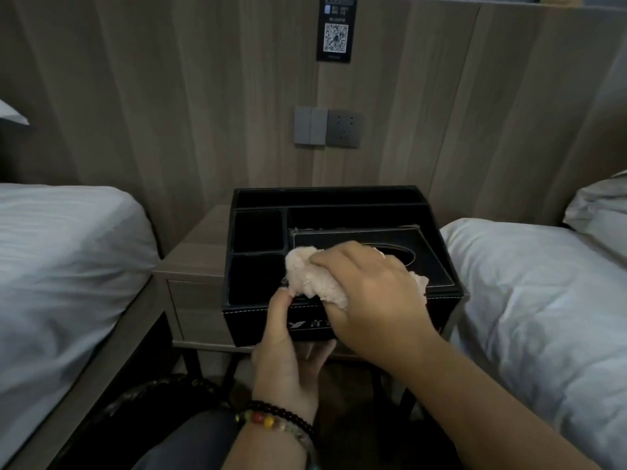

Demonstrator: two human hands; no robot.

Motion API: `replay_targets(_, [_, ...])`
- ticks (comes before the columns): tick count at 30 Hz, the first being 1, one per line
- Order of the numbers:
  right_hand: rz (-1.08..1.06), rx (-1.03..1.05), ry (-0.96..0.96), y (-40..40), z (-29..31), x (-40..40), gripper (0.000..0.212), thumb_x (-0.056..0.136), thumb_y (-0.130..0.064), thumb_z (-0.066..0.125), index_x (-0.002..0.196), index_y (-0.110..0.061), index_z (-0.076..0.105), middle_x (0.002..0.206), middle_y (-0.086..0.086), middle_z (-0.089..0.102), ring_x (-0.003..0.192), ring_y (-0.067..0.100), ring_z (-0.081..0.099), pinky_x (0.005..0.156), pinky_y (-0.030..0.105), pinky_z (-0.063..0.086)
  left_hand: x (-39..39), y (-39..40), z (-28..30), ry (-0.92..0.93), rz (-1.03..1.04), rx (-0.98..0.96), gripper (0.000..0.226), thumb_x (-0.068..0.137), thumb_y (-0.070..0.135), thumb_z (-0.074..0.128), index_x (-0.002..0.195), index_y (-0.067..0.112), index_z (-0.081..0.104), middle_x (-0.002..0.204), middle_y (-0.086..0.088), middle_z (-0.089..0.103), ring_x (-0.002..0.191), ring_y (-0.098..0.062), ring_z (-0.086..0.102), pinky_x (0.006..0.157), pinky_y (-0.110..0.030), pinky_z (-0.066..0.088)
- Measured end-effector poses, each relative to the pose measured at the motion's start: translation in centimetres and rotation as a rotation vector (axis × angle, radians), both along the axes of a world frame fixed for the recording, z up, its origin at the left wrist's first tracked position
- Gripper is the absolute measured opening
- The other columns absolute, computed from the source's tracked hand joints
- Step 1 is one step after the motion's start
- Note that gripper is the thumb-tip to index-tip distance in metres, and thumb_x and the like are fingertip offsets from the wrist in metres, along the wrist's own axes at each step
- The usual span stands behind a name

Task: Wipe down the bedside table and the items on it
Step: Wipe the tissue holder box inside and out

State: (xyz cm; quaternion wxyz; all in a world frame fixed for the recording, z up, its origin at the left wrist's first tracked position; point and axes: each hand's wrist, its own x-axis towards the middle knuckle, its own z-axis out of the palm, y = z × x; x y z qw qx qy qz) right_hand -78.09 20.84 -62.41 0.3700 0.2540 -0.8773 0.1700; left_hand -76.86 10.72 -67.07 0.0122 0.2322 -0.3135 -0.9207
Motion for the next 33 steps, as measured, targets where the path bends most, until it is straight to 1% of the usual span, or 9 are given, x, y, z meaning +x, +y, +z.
replay_targets(2, [-0.022,0.081,-0.045,-0.7,-0.3,-0.6,0.040,0.069,-0.020,0.060,0.108,-0.016,0.066,0.100,0.000,0.064,0.088,0.023,0.063,0.071,0.042,0.051,0.0,0.0,0.1,0.000,-0.004,-0.004,0.037,0.075,0.042,0.071,0.105,0.022,0.066,0.106,-0.008,0.068,0.096,-0.026,0.065,0.073,-0.042,0.056])
replay_targets(5, [0.058,0.061,-0.107,-0.5,0.1,-0.9,0.038,0.070,-0.019,0.057,0.108,-0.015,0.066,0.098,-0.001,0.064,0.088,0.023,0.063,0.072,0.038,0.052,0.1,-0.1,-0.1,0.000,-0.025,0.014,0.034,0.075,0.042,0.072,0.102,0.023,0.065,0.104,-0.008,0.069,0.097,-0.027,0.065,0.085,-0.049,0.055])
replay_targets(9, [0.070,0.106,-0.154,-0.5,1.0,-1.4,0.037,0.074,-0.018,0.055,0.109,-0.016,0.065,0.098,-0.001,0.062,0.091,0.021,0.061,0.073,0.038,0.051,0.0,0.0,0.0,-0.031,-0.009,0.035,0.036,0.072,0.040,0.074,0.100,0.022,0.060,0.098,-0.006,0.063,0.093,-0.026,0.061,0.088,-0.052,0.053])
replay_targets(12, [0.082,0.042,-0.253,-0.9,2.2,-3.4,0.025,0.084,-0.017,0.056,0.109,-0.018,0.063,0.100,-0.002,0.060,0.095,0.019,0.057,0.077,0.041,0.051,-0.1,0.0,-0.1,-0.021,-0.012,0.052,0.060,0.052,0.044,0.080,0.103,0.025,0.054,0.108,-0.004,0.057,0.107,-0.028,0.055,0.085,-0.050,0.055])
replay_targets(15, [-0.020,0.012,-0.206,-1.8,2.7,-4.9,0.022,0.087,-0.020,0.057,0.108,-0.017,0.061,0.101,0.000,0.059,0.097,0.020,0.055,0.077,0.039,0.050,-0.1,-0.3,-0.2,-0.002,-0.024,0.068,0.085,0.041,0.044,0.080,0.118,0.021,0.053,0.118,-0.009,0.056,0.113,-0.031,0.053,0.084,-0.050,0.055])
replay_targets(20, [-0.040,0.015,-0.224,-2.3,2.1,-3.8,0.024,0.089,-0.021,0.055,0.112,-0.015,0.060,0.103,0.001,0.058,0.092,0.021,0.057,0.074,0.037,0.048,0.1,-0.7,-0.5,0.067,-0.110,0.103,0.061,0.059,0.032,0.076,0.116,0.016,0.063,0.118,-0.012,0.064,0.110,-0.032,0.059,0.095,-0.050,0.049])
replay_targets(23, [0.038,0.038,-0.315,-1.5,2.4,-2.4,0.029,0.088,-0.020,0.054,0.117,-0.016,0.058,0.103,-0.002,0.056,0.089,0.020,0.058,0.074,0.040,0.050,0.0,-0.6,-0.7,0.049,-0.076,0.080,0.065,0.054,0.032,0.076,0.114,0.013,0.063,0.112,-0.013,0.067,0.104,-0.032,0.062,0.092,-0.050,0.050])
replay_targets(29, [0.129,0.085,-0.303,-0.5,1.0,-0.7,0.048,0.074,-0.011,0.045,0.118,-0.016,0.064,0.110,-0.003,0.061,0.111,0.019,0.053,0.095,0.038,0.047,-0.2,-0.1,-0.7,0.029,-0.022,0.132,0.081,0.049,0.031,0.078,0.125,0.016,0.054,0.114,-0.015,0.065,0.103,-0.032,0.063,0.087,-0.051,0.053])
replay_targets(33, [0.099,0.035,-0.252,-0.9,1.9,-2.7,0.042,0.075,-0.007,0.049,0.112,-0.014,0.067,0.106,0.000,0.059,0.107,0.022,0.051,0.090,0.044,0.047,0.0,-0.1,-0.2,0.009,-0.026,0.098,0.078,0.047,0.033,0.078,0.119,0.012,0.056,0.113,-0.016,0.062,0.102,-0.032,0.062,0.087,-0.049,0.053])
